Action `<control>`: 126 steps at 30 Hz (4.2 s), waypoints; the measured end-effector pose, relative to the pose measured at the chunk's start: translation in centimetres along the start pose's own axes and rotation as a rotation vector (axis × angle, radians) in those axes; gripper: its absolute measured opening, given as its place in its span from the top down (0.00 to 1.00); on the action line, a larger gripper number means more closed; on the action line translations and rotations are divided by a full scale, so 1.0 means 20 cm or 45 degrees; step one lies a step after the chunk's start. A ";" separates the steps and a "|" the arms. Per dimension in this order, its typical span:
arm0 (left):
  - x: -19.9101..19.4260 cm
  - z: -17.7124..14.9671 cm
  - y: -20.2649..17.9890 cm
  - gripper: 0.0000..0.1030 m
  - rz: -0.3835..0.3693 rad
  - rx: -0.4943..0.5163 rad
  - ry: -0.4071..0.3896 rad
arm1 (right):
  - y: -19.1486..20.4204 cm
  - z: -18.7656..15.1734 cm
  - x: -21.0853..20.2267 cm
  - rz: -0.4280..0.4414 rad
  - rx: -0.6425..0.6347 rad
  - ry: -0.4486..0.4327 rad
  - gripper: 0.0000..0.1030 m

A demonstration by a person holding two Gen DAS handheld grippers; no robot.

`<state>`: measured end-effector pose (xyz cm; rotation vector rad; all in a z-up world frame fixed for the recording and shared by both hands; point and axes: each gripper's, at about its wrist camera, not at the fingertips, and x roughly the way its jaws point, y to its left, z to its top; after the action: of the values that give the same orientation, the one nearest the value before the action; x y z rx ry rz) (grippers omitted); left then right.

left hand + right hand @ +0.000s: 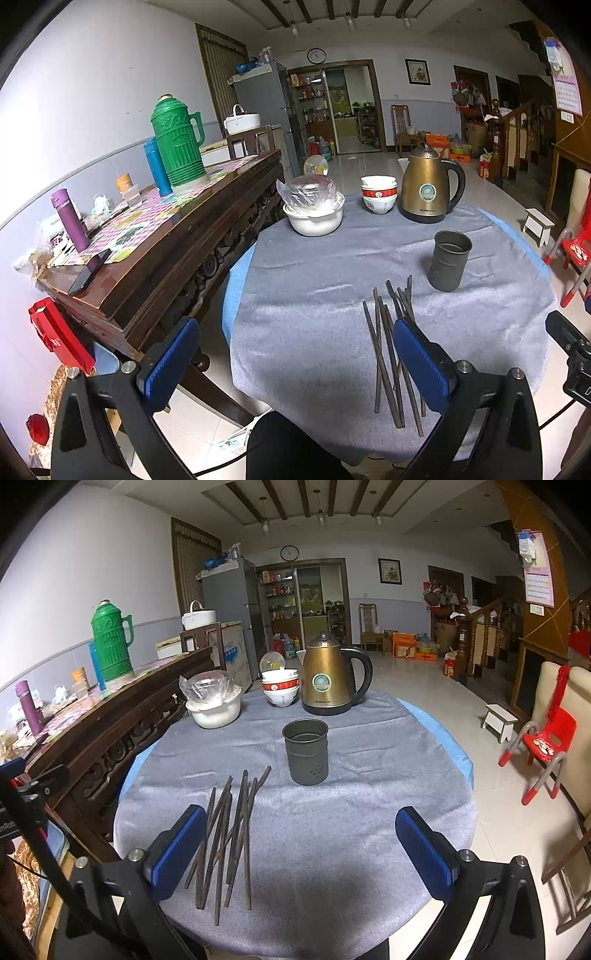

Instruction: Organize utensils

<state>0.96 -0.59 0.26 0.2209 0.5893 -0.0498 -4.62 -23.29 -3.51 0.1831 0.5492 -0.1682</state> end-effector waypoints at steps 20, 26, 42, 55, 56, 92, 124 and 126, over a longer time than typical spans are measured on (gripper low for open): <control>0.12 0.06 -0.01 0.00 -0.009 0.014 0.034 | 0.03 0.07 0.11 0.011 -0.016 0.031 0.00; 0.16 0.07 -0.01 0.00 -0.012 0.016 0.048 | 0.03 0.08 0.15 0.014 -0.011 0.045 0.00; 0.21 0.06 -0.01 0.00 -0.019 0.011 0.072 | 0.03 0.10 0.20 0.008 -0.005 0.069 0.00; 0.24 0.06 -0.01 0.00 -0.023 0.011 0.081 | 0.03 0.11 0.22 0.006 0.000 0.076 0.00; 0.24 0.06 -0.01 0.00 -0.023 0.010 0.082 | 0.03 0.11 0.22 0.006 0.000 0.077 0.00; 1.16 -0.12 -0.06 0.42 -0.640 -0.156 0.655 | 0.20 -0.10 1.28 0.492 0.122 0.621 0.64; 1.63 -0.09 -0.24 0.94 -0.759 -0.186 0.870 | 0.01 -0.09 1.57 0.331 0.309 0.722 0.88; 1.64 -0.09 -0.22 0.94 -0.751 -0.180 0.869 | -0.02 -0.10 1.55 0.324 0.319 0.732 0.90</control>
<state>26.66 -3.92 -20.23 -0.0913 1.3204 -0.5162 20.36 -26.75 -21.67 0.5518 1.0698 0.0708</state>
